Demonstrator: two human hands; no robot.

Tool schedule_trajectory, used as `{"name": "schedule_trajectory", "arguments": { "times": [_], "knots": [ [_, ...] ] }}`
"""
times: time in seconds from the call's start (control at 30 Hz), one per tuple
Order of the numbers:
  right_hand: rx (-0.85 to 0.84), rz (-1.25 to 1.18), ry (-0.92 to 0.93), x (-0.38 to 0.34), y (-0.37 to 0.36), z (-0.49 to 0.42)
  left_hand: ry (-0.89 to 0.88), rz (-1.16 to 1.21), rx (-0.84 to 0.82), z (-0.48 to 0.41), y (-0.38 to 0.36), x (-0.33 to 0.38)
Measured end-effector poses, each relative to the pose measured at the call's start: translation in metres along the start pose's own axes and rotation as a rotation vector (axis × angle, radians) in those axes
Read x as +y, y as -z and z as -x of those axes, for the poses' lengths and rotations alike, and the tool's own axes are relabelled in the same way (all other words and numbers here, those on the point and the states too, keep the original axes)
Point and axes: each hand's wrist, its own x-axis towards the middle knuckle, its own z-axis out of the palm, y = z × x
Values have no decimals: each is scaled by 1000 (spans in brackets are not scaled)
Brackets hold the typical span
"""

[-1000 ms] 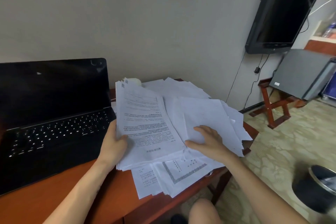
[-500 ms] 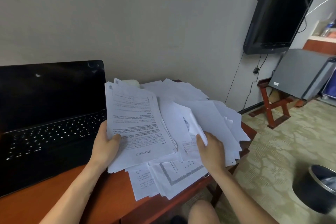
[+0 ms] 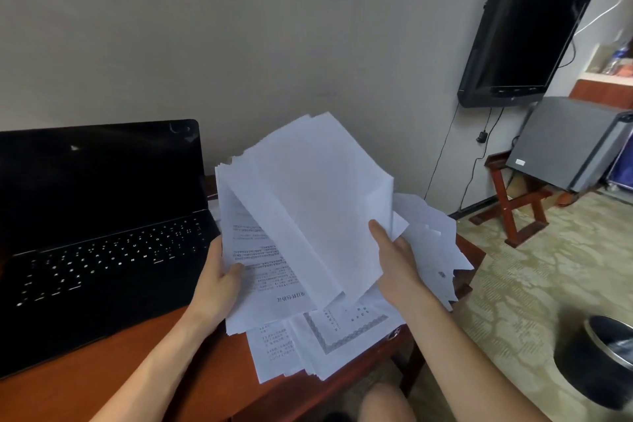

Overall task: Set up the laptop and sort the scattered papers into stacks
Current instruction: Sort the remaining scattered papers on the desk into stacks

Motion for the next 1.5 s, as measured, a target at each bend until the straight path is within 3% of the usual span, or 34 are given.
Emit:
{"name": "schedule_trajectory", "arguments": {
  "times": [0.13,0.3,0.4,0.53,0.63,0.73,0.9,1.03,1.13,1.3,1.5],
  "knots": [
    [59,162,-26,30,1,-3,51,24,5,0,-2,0],
    [-123,433,100,39,-1,4,60,8,18,-1,-3,0],
    [-143,574,151,34,0,5,54,-1,19,0,-4,1],
    [-77,660,229,33,0,-3,52,-14,35,-1,-4,-2],
    [94,638,360,43,0,-17,55,-1,48,-2,-5,-3],
    [148,608,364,53,-3,-24,34,-18,55,-1,-6,-3],
    [186,926,459,67,-16,-13,-29,-106,73,-3,-8,-8],
    [280,878,450,65,-11,-23,-16,-156,44,-5,-5,-11],
    [215,729,346,57,-6,-28,0,-186,45,-3,-6,-9],
    [157,920,406,63,4,-30,-33,-172,92,-3,-8,-9],
    [193,911,382,70,3,-29,-67,-171,109,-4,-11,-10]
  ]
}}
